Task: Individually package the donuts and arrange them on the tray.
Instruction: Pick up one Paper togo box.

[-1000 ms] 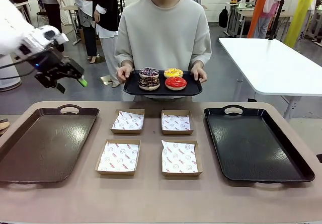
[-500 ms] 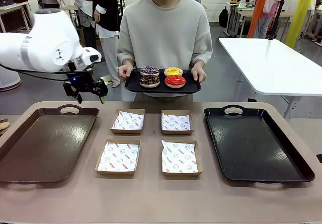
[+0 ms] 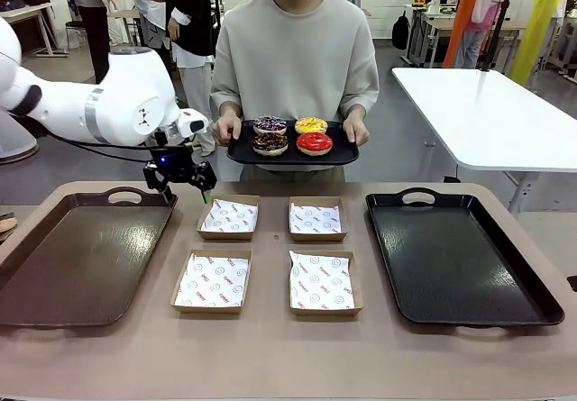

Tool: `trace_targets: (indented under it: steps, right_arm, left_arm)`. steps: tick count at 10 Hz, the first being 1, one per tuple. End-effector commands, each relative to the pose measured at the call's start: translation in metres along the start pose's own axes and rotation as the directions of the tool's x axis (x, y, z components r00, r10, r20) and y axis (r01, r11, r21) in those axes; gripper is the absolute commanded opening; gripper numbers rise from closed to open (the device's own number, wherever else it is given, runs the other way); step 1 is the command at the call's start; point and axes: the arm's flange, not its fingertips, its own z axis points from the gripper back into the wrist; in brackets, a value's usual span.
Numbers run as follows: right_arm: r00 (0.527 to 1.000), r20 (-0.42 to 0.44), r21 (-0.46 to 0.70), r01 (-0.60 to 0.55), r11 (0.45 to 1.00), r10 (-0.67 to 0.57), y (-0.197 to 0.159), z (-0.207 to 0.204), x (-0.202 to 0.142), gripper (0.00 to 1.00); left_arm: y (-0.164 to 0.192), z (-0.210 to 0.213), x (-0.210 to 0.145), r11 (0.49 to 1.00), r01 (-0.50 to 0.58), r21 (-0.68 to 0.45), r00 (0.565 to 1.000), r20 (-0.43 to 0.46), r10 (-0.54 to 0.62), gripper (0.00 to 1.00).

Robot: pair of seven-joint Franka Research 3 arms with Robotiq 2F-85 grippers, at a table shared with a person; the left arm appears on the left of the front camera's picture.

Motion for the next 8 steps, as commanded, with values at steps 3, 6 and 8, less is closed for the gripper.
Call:
trace_targets:
  steps: [3,6,8]
  right_arm:
    - [1.0,-0.002,0.008,-0.001,1.0,0.001,0.001,0.0,0.0,1.0]
    - [1.0,-0.002,0.008,-0.001,1.0,0.001,0.001,0.0,0.0,1.0]
    - [1.0,-0.002,0.008,-0.001,1.0,0.001,0.001,0.0,0.0,1.0]
  left_arm:
    - [-0.026,-0.019,-0.001,1.0,0.006,0.023,1.0,-0.016,-0.005,1.0]
    - [-0.024,-0.021,-0.007,0.999,0.032,-0.005,0.999,-0.035,-0.032,1.0]
    - [-0.024,-0.021,-0.007,0.999,0.032,-0.005,0.999,-0.035,-0.032,1.0]
